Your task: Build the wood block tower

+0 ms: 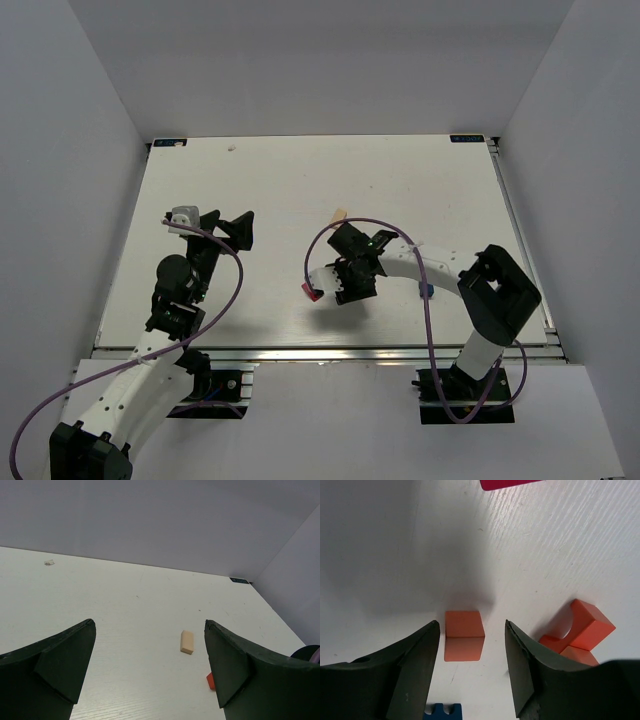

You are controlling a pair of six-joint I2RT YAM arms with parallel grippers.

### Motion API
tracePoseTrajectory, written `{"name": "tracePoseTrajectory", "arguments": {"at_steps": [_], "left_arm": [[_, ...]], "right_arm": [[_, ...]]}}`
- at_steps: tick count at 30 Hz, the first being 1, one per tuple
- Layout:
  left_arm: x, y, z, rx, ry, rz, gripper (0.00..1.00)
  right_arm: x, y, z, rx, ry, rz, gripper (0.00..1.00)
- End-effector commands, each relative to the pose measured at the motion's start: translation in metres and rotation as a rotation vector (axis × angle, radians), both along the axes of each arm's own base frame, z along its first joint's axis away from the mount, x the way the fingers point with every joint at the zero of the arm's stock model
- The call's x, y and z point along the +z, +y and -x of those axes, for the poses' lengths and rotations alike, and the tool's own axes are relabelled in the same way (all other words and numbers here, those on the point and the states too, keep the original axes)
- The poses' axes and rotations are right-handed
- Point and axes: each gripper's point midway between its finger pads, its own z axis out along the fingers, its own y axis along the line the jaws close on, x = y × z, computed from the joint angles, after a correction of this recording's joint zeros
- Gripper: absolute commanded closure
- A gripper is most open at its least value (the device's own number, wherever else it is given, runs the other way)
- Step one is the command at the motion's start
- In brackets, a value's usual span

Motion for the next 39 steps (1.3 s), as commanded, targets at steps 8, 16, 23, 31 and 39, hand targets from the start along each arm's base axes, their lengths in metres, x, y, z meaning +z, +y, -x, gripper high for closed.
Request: {"name": "tracePoseTrajectory", "arguments": {"at_steps": [8, 16, 23, 31, 39], "left_arm": [[-0.004, -0.001, 0.001, -0.008, -0.001, -0.013, 0.02], [-0.001, -0.004, 0.003, -0.031, -0.017, -0.03, 0.02], [-0.003, -0.005, 0.002, -0.035, -0.011, -0.041, 0.02], [-0.004, -0.003, 0.002, -0.025, -0.008, -0.048, 0.02], [-0.005, -0.004, 0.001, -0.026, -0.008, -0.053, 0.02]], "right_arm": [[0.022, 0.002, 0.002, 0.005, 0.002, -0.129, 0.38], [0.026, -0.016, 0.002, -0.022, 0.039, -0.173, 0.39], [0.022, -0.015, 0.007, -0.019, 0.093, -0.199, 0.4], [0.013, -0.013, 0.0, -0.047, 0.095, -0.209, 0.43], [0.005, -0.017, -0.002, -0.067, 0.102, -0.202, 0.48]]}}
